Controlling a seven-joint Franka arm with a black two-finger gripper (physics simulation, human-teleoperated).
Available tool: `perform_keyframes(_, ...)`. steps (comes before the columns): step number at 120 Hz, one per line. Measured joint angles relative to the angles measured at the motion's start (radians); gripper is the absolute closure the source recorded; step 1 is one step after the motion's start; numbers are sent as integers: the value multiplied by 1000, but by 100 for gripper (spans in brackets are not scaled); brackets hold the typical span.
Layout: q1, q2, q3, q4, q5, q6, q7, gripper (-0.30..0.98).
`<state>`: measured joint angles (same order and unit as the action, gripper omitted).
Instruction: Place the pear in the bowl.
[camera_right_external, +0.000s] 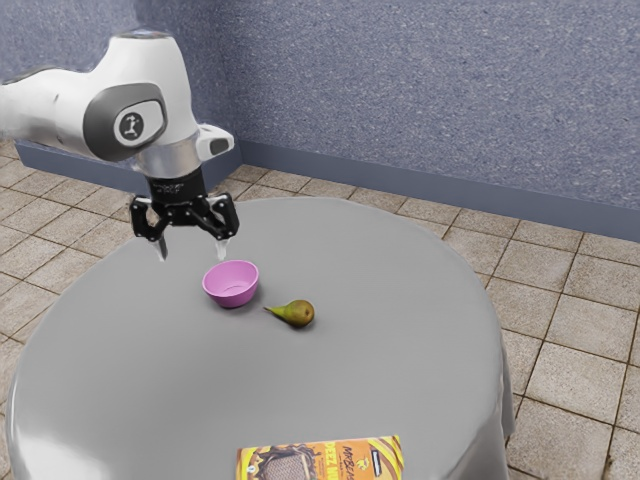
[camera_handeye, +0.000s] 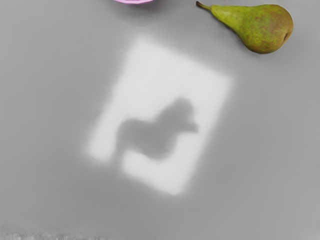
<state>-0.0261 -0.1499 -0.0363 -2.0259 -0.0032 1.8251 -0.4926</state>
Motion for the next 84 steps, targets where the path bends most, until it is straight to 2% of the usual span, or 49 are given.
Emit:
perform_keyframes(31,-4,77,-52,-150,-50,196,-334,0)
perform_keyframes(84,-11,237,-49,-121,-124,415,-683,0)
